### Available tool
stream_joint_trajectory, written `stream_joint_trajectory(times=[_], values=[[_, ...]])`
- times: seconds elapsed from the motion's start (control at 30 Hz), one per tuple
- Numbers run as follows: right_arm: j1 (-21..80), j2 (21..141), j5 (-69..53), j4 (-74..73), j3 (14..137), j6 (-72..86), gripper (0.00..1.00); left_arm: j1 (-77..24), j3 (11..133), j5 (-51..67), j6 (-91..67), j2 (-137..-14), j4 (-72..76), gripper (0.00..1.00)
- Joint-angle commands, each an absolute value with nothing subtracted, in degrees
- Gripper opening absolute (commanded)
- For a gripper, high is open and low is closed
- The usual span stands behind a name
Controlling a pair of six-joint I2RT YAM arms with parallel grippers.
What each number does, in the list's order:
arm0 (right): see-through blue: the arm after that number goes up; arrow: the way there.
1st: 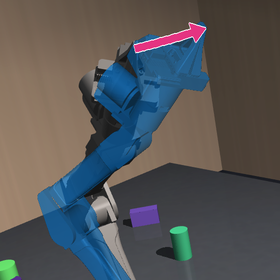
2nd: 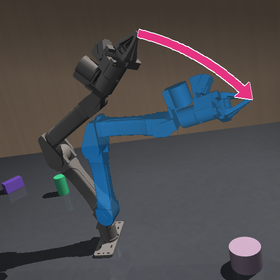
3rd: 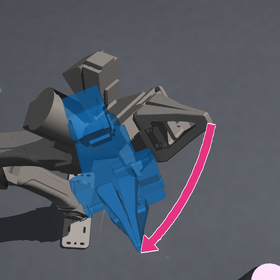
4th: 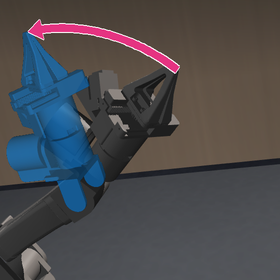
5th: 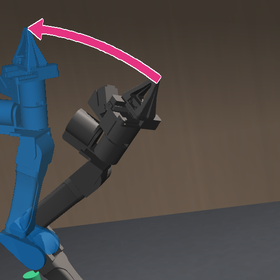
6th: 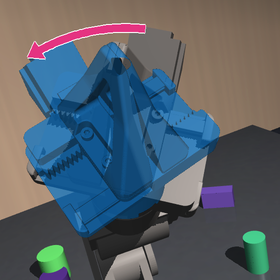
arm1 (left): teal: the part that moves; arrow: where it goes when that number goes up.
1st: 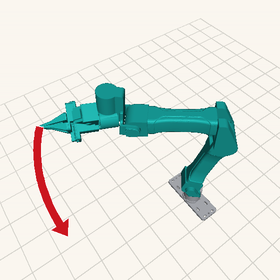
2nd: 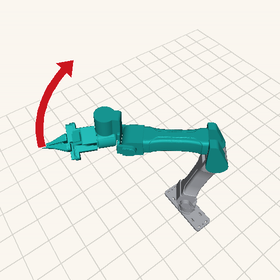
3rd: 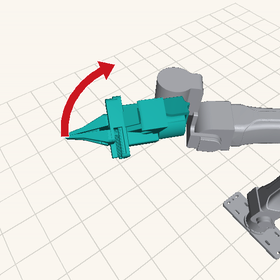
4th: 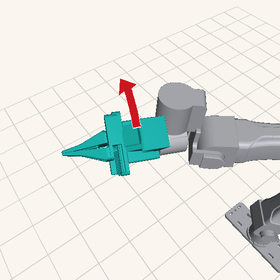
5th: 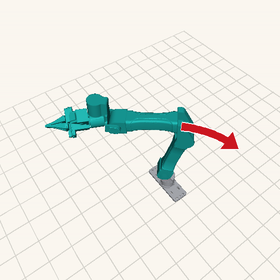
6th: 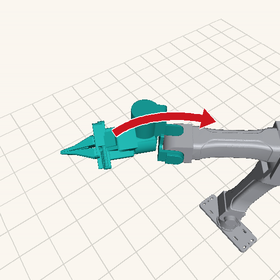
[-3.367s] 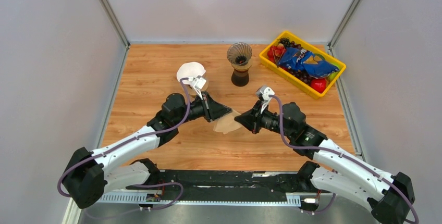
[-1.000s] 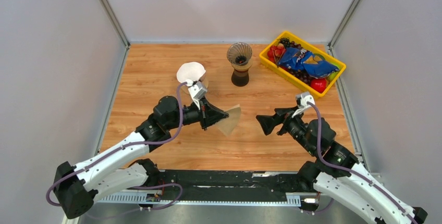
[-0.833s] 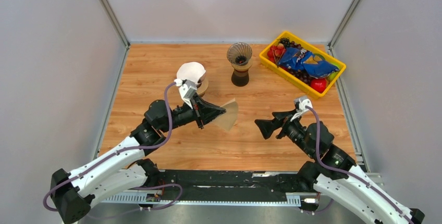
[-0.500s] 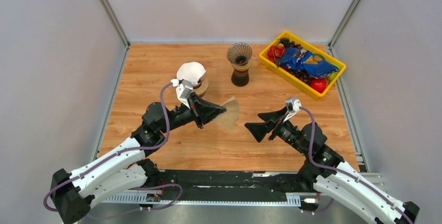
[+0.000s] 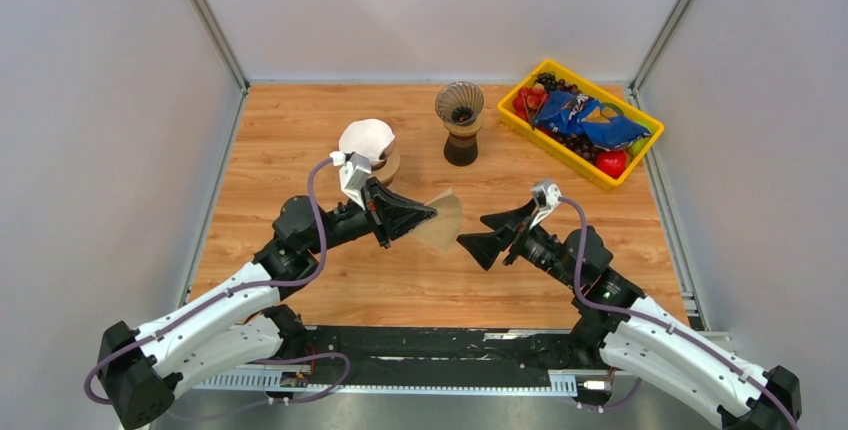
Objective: Place the coffee filter in the dripper
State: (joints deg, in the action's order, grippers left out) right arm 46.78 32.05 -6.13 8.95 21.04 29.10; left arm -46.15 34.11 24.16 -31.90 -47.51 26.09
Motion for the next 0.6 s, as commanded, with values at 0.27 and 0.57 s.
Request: stream_joint_trajectory(times=[0.27, 0.57], values=[[46.69, 31.32, -6.51, 13.61, 23.91, 29.75, 1.00, -46.40, 34.48, 27.53, -32.28, -48.27, 29.20, 0.00], [46.71, 30.51, -7.45, 13.48, 24.18, 29.08, 1.00, -46.37, 34.48, 27.86, -32.52, -48.67, 29.62, 0.00]])
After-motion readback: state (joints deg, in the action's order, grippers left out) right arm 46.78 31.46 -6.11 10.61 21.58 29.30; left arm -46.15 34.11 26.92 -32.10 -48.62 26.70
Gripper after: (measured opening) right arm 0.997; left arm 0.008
